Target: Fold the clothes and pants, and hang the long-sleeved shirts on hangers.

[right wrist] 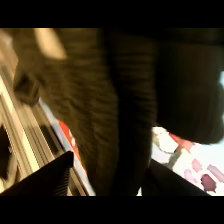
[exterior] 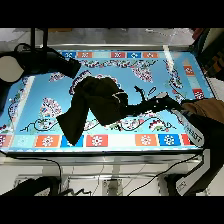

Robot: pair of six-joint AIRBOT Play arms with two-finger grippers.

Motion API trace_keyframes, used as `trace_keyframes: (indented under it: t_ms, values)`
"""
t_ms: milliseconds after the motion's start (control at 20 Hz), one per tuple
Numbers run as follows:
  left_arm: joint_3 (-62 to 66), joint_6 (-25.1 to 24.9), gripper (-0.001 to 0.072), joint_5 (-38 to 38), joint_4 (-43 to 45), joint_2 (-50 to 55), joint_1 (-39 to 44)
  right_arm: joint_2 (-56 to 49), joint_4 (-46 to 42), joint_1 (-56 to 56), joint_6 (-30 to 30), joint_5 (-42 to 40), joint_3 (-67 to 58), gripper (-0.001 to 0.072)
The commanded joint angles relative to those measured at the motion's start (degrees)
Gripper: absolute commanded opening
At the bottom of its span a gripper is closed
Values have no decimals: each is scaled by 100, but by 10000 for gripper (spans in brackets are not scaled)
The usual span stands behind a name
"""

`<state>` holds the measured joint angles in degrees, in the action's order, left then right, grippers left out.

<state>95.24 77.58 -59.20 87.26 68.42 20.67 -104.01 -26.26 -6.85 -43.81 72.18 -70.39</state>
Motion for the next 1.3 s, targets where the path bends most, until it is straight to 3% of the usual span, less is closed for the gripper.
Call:
trace_keyframes:
  t_ms: [0,100,200,400,450,500,550,650,800,950,1150,1200,1250]
  values:
    - [-2,7,696,-17,-157,2,-2,-37,-13,-221,579,162,-76,356]
    - [0,22,697,-133,-501,2,0,-17,199,-280,879,92,-81,229]
    - [-2,20,697,-404,-767,2,0,-15,337,-282,901,96,-192,49]
    - [-2,-33,692,-1257,-726,2,0,66,310,-291,826,114,-608,47]
    - [-2,-55,536,-1427,-400,2,-4,151,275,-291,739,46,-673,46]
    - [-13,-127,198,-1589,328,2,-7,254,199,-291,616,-83,-702,47]
    - [-76,-157,28,-1652,1104,-2,-68,380,122,-289,498,-247,-699,46]
    - [-267,-153,21,-1818,1497,-2,-518,599,-55,-291,225,-437,-699,47]
    - [-1012,-238,20,-2028,-87,-116,-1784,752,-120,-297,87,-411,-697,47]
    - [-2599,-522,19,-1488,-1773,-809,-2841,780,-122,-297,90,-424,-699,47]
    - [-5108,-522,33,-885,-2031,-2151,-3060,780,-120,-297,90,-428,-699,47]
    - [-5615,-522,148,-809,-2098,-2363,-3040,780,-120,-297,90,-426,-699,47]
    - [-6092,-520,469,-734,-2159,-2527,-3040,780,-120,-297,90,-424,-699,47]
